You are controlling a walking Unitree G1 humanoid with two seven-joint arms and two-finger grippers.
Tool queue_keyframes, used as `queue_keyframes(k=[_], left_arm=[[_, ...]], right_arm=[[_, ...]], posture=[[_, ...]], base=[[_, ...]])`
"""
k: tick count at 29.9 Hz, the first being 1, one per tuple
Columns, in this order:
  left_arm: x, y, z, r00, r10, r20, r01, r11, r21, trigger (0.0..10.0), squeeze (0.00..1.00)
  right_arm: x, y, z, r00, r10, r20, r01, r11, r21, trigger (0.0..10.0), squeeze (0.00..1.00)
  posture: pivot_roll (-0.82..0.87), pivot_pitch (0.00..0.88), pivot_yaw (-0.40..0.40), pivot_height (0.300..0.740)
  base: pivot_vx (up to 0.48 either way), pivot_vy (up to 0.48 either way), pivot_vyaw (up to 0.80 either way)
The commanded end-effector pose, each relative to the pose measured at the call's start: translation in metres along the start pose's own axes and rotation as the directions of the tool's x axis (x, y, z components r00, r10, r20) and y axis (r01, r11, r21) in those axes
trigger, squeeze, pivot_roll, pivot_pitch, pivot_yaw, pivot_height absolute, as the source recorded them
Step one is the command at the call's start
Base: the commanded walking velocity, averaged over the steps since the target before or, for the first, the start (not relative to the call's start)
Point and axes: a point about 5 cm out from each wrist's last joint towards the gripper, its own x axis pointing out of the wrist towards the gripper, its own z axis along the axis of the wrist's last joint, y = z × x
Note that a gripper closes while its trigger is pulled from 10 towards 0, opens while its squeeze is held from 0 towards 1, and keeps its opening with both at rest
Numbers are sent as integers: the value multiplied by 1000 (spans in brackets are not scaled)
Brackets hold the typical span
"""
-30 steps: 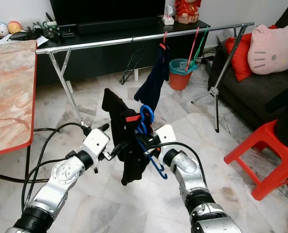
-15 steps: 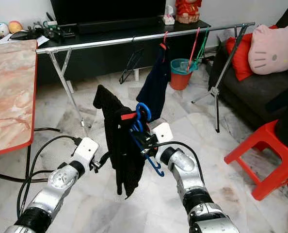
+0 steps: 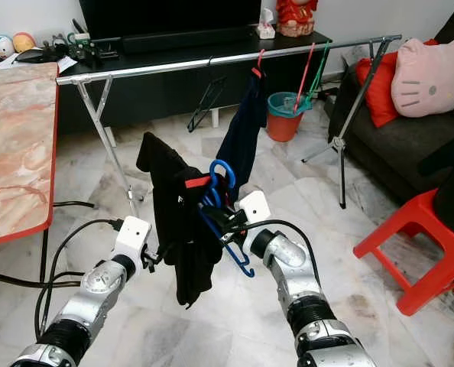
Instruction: Hang hanger
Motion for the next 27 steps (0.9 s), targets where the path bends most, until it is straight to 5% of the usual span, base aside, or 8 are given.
queue_keyframes(k=[1,6,11,22,23,24,27], left_arm=[[2,-5,-3,998,-48,-32,47,998,-38,10000,0],[1,-11,-3,989,-145,-20,145,989,-20,10000,0],[2,-5,3,997,-79,24,80,996,-38,10000,0],[-7,19,25,973,159,169,-147,986,-81,10000,0],[-8,20,28,967,177,181,-163,982,-91,10000,0],[-8,21,31,962,193,195,-176,979,-98,10000,0],[-9,21,39,946,224,234,-195,970,-142,10000,0]], right_arm=[[1,0,9,999,14,44,-14,1000,1,0,0],[0,-3,10,999,-13,48,13,1000,17,0,0],[3,-15,23,990,-122,69,118,991,59,0,0],[5,0,38,990,-92,103,90,996,23,0,0],[6,2,38,992,-87,92,85,996,21,2863,0],[6,4,38,994,-77,81,76,997,21,10000,0],[6,8,37,997,-60,51,59,998,26,10000,0]], posture=[[20,0,-13,740],[21,0,-13,740],[17,0,-13,740],[6,0,-26,740],[6,0,-26,740],[5,0,-29,740],[3,0,-32,740]], base=[[0,0,0],[0,0,0],[0,0,0],[0,0,0],[0,0,0],[0,0,0],[0,0,0]])
